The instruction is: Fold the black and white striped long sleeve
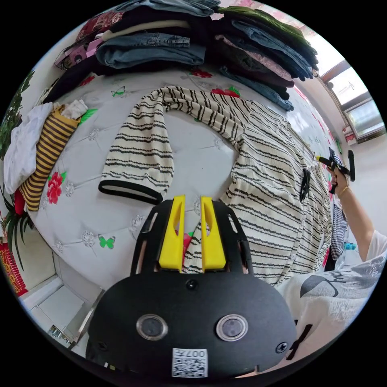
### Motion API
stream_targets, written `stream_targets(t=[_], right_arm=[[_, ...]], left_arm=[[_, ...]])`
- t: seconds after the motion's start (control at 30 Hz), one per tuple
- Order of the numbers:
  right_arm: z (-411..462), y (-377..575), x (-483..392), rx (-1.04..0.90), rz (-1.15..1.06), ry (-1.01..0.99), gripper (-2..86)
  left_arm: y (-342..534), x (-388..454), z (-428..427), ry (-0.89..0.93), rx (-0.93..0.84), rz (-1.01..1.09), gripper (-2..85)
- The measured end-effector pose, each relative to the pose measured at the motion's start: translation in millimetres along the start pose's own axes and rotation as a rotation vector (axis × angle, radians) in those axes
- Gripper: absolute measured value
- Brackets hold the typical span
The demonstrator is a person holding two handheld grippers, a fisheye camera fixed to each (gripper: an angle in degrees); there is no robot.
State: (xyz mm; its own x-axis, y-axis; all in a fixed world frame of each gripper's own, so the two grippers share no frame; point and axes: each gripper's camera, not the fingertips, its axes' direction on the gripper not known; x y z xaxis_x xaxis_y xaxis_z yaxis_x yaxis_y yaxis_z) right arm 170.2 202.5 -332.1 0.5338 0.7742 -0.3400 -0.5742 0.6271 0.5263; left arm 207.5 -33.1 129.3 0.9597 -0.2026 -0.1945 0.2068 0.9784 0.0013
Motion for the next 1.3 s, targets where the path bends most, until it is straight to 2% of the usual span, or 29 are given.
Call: stream_targets(t=[0.07, 0.1, 0.17, 0.23, 0.37, 0.43, 0.6, 0.73, 0.77, 0.83, 0.93, 1.0, 1.07, 1.13, 1.17, 1.23, 1.3], right_arm=[[-2, -12, 7, 0.056, 0.069, -0.058, 3.8], [-2, -21, 13, 0.008, 0.122, -0.119, 3.8], [-19, -20, 14, 0.037, 0.113, -0.178, 3.9], [-62, 12, 17, 0.164, 0.097, -0.17, 4.4], [-106, 101, 33, 0.18, 0.084, -0.059, 6.3], [-116, 173, 52, 0.111, 0.147, 0.042, 7.5], [-104, 296, 79, -0.074, 0.363, 0.122, 7.6], [-68, 312, 81, -0.262, 0.358, 0.072, 2.9], [-69, 309, 81, -0.251, 0.331, 0.078, 2.5], [-101, 291, 95, -0.177, 0.344, 0.3, 1.4], [-170, 284, 123, 0.013, 0.454, 0.528, 2.0], [-196, 287, 135, 0.036, 0.509, 0.62, 3.3], [-210, 294, 133, 0.068, 0.494, 0.557, 4.6], [-209, 308, 103, 0.149, 0.361, 0.271, 6.0], [-205, 312, 93, 0.158, 0.321, 0.18, 6.3], [-172, 329, 57, 0.116, 0.227, -0.142, 7.4], [-143, 340, 31, 0.033, 0.182, -0.265, 8.0]], left_arm=[[6, 7, -3, -0.037, -0.014, 0.02, 6.5], [10, 10, -7, -0.043, -0.019, 0.033, 6.5], [16, 11, -15, -0.047, -0.015, 0.041, 6.5], [23, 8, -21, -0.041, -0.011, 0.034, 6.6], [42, 1, -25, -0.025, -0.048, 0.024, 7.2], [51, -1, -27, -0.019, -0.061, 0.021, 7.4], [80, -12, -38, 0.031, -0.081, -0.023, 8.4], [98, -18, -44, 0.046, -0.077, -0.034, 8.5], [103, -18, -45, 0.049, -0.082, -0.03, 8.6], [110, -19, -48, 0.045, -0.085, -0.02, 8.7], [123, -22, -59, 0.038, -0.061, -0.01, 8.7], [130, -27, -64, 0.042, -0.039, -0.01, 8.7], [132, -32, -67, 0.04, -0.027, -0.01, 9.0], [130, -36, -67, 0.041, -0.016, -0.006, 9.6], [127, -37, -66, 0.045, -0.013, 0.001, 10.1], [120, -36, -61, 0.054, -0.028, 0.025, 11.0], [108, -30, -47, 0.064, -0.083, 0.06, 11.3]])
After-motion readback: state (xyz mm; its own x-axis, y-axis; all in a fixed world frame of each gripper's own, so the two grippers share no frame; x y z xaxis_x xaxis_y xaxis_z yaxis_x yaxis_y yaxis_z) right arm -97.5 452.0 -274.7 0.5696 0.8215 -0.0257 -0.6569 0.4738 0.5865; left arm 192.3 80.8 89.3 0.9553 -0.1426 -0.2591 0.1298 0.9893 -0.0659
